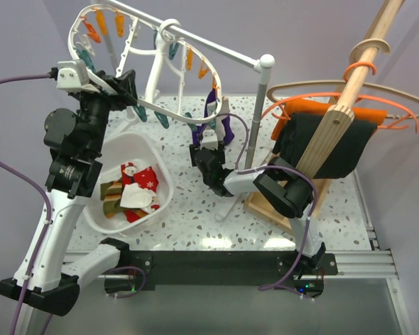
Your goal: Remove the socks clipped to the hanger
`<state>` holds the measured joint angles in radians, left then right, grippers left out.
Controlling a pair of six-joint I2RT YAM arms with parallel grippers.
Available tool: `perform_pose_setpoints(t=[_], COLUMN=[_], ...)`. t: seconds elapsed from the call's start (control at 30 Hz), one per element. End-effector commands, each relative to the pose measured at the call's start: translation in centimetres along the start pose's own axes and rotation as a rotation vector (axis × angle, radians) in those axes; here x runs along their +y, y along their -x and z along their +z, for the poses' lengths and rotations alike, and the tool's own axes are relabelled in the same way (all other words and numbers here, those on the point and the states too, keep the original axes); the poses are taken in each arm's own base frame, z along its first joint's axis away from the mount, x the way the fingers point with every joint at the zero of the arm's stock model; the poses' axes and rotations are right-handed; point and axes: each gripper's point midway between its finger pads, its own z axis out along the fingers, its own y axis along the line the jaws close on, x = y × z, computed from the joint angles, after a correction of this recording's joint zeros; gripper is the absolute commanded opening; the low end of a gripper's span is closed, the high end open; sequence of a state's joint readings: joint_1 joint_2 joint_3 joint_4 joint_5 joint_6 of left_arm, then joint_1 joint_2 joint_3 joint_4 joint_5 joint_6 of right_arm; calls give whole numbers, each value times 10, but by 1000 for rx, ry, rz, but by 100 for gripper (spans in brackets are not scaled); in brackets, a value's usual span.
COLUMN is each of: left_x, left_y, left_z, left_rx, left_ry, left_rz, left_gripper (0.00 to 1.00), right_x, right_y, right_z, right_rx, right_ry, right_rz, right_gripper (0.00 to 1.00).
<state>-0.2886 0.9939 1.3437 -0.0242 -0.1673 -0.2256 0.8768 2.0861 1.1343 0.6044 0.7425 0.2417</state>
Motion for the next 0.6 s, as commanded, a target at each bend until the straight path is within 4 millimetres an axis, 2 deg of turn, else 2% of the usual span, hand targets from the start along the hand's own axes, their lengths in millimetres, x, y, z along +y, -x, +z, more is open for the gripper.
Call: perform_pose_setpoints(t=[0.0,0.07,0.17,0.2,0.23,0.27,0.3,0.33,0.57], left_x=[-5,-6,-6,-7,-6,-6,-7,-6,-7], left_y=[6,2,1,0,-2,-3,-5,-9,-41], left_z=[-5,-5,-7,-7,-7,-7,-7,-8,-15], left_rx=[-3,6,11,15,19,22,27,38,159], left_ry=[-33,-40,-42,-44,-43,-43,-45,-46,-62], left_rz=[-4,-6,-7,-7,-8,-9,-13,-13,-17], left_gripper=[83,83,83,83,83,83,83,83,89], right_x=[7,7,8,8,9,9,9,9,20], right_y=[44,51,54,56,56,57,56,58,44], right_z=[7,10,14,15,14,13,12,7,-27], right_rx=[-127,-147,-154,-157,-151,-149,-139,-134,0], right_ry=[-4,-10,-10,-6,6,8,16,29,190], right_rz=[69,52,13,12,4,-2,-11,-7,18], right_gripper=[70,67,50,36,31,20,4,0,0])
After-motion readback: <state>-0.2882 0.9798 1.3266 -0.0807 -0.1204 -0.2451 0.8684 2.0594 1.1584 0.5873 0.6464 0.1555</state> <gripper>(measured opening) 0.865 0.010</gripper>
